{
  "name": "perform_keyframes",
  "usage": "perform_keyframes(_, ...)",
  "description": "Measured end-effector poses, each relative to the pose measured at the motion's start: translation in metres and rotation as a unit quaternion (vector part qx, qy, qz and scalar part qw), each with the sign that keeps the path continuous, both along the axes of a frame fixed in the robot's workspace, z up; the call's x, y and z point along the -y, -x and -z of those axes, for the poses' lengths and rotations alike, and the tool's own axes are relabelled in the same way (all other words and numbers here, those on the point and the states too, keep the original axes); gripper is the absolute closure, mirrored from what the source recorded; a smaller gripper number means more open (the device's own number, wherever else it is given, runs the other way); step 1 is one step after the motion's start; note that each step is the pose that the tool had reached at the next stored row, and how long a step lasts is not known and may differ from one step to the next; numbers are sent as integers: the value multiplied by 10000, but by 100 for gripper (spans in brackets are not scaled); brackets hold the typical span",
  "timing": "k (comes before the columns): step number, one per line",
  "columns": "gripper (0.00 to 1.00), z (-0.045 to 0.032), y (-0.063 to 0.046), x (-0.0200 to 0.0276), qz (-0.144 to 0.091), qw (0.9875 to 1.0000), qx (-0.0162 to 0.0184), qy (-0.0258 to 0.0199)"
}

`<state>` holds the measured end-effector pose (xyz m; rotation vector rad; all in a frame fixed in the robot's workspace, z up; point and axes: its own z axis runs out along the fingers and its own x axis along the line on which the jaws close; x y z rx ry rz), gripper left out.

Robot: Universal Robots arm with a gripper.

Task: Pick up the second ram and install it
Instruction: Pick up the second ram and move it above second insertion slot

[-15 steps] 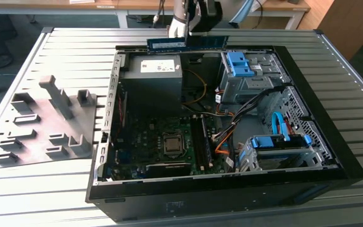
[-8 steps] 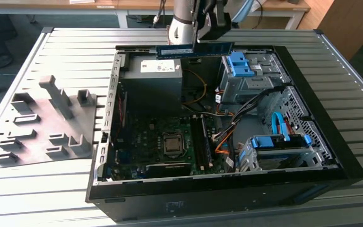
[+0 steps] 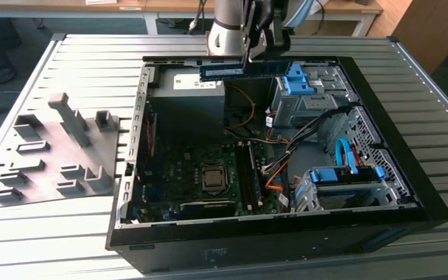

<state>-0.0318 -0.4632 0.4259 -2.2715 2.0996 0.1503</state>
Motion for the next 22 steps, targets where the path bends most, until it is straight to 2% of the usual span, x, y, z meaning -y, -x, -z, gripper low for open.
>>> perform_keyframes(13, 86, 255, -160, 0, 0, 10000, -1, 0)
perform_keyframes(17, 86, 327, -170, 1, 1, 10000, -1, 0)
perform_keyframes(22, 86, 419, -170, 67, 74, 10000, -1, -1)
